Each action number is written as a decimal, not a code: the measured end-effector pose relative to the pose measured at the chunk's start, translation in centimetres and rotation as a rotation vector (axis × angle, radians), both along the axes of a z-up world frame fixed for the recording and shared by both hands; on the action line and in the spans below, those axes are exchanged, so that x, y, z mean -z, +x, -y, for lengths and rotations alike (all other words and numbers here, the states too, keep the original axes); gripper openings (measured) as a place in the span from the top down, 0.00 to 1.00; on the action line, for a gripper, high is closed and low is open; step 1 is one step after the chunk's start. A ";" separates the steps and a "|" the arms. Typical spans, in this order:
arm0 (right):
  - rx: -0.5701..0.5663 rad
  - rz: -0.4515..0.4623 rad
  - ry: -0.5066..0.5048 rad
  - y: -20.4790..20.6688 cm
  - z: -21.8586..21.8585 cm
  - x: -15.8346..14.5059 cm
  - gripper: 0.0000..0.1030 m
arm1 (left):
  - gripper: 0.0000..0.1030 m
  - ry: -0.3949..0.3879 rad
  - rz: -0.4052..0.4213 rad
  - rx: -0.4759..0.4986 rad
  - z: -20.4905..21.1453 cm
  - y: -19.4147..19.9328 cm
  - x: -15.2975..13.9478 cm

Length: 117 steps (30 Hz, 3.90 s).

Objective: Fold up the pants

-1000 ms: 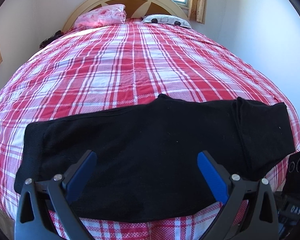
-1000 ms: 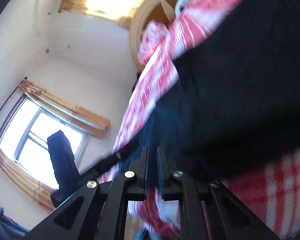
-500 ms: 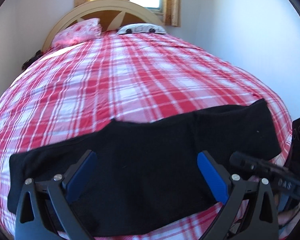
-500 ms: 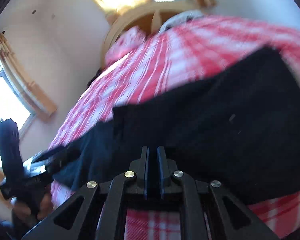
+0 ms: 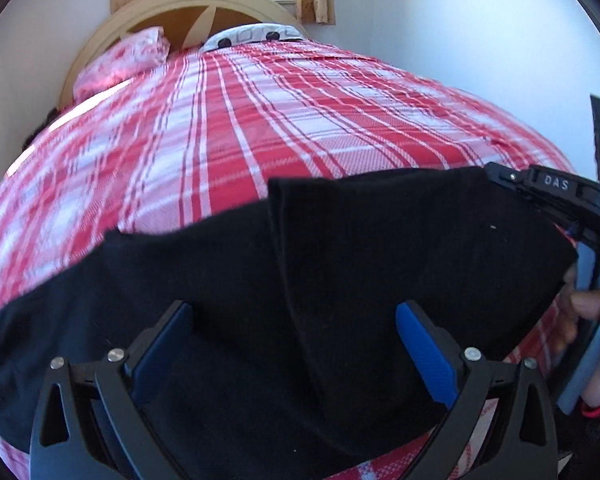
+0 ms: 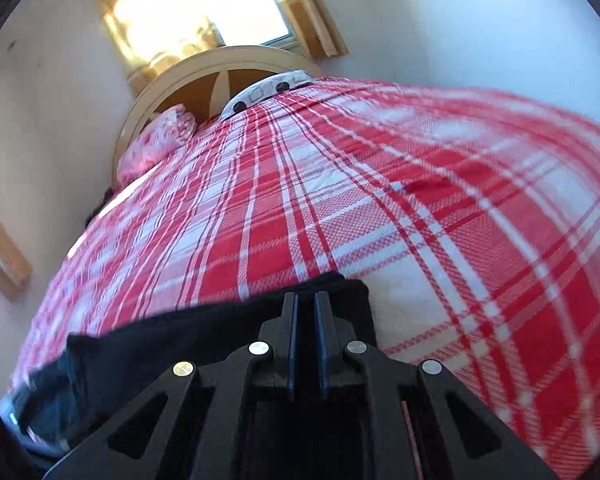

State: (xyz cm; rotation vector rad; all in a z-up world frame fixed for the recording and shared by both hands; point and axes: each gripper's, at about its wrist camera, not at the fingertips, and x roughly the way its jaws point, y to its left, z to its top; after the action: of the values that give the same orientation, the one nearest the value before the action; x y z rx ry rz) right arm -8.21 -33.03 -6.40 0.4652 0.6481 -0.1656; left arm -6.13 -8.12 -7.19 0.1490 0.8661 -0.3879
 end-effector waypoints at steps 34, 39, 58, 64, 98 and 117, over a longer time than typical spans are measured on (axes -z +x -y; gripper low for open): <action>-0.625 0.067 0.172 -4.8 -29.4 -0.9 0.90 | 0.09 -0.285 0.034 -0.653 -31.5 -2.5 2.5; -0.601 0.055 0.183 -4.9 -29.0 -0.6 0.90 | 0.23 -0.445 0.020 -0.571 -31.4 -3.4 2.0; -0.595 0.045 0.235 -5.0 -28.6 -0.3 0.90 | 0.32 -0.662 -0.110 -0.658 -32.3 -7.3 2.3; -0.614 0.033 0.245 -5.0 -28.8 -0.1 0.90 | 0.32 -0.667 -0.101 -0.643 -31.0 -5.5 2.7; -0.078 0.187 0.261 -9.5 -8.6 -2.6 0.90 | 0.87 -0.438 0.217 0.114 -5.9 -1.0 -9.0; -0.082 0.268 0.474 -9.9 -4.8 -1.4 0.27 | 0.59 -0.140 0.226 0.361 2.8 -5.1 -2.2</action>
State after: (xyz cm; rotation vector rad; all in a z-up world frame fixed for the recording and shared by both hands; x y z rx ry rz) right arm -18.08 -28.24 -5.00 0.8988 0.4377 0.1325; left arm -11.21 -10.97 -5.00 0.2161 0.5845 -0.7530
